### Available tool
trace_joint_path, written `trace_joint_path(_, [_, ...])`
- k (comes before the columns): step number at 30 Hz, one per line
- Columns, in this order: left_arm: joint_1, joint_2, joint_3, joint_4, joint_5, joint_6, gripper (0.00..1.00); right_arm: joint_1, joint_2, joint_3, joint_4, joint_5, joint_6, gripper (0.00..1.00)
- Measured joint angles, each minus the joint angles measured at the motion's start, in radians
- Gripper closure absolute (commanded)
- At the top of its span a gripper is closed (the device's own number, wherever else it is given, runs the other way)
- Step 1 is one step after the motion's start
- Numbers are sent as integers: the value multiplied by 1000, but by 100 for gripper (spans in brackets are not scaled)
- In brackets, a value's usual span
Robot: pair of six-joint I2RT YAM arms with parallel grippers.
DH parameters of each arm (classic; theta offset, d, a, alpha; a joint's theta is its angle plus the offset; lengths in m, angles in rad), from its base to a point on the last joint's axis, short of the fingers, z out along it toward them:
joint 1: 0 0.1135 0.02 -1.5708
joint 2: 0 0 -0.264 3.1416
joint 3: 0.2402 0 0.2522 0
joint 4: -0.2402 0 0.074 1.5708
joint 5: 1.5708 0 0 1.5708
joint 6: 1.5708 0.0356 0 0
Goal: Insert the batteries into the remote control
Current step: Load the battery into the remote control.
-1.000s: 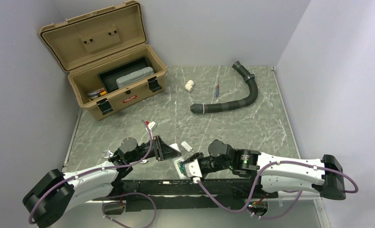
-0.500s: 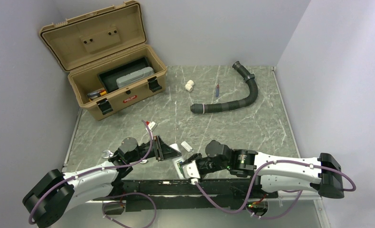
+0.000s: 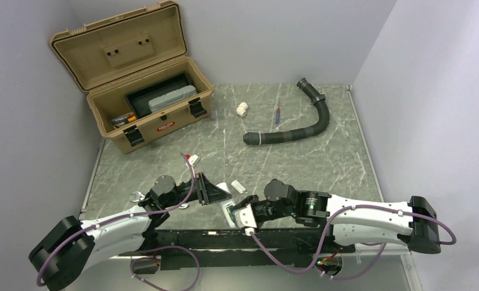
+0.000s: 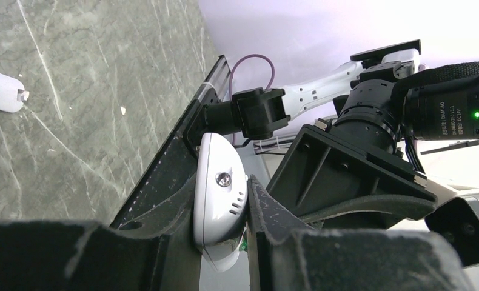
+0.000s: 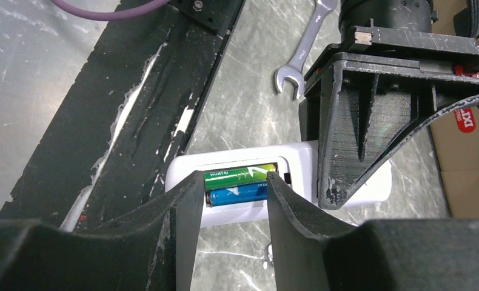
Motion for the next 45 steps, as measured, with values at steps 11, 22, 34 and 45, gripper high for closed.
trace_joint_path(11, [1, 0, 0, 13, -14, 0, 100, 5, -14, -6, 38, 12, 6, 56])
trace_joint_path(22, [1, 0, 0, 13, -15, 0, 100, 5, -57, -11, 40, 13, 14, 56])
trace_joint_path(34, [1, 3, 1, 13, -13, 0, 100, 4, -62, -19, 34, 6, 32, 56])
trace_joint_path(45, [0, 34, 5, 24, -4, -11, 100, 3, -51, -21, 33, -10, 41, 56])
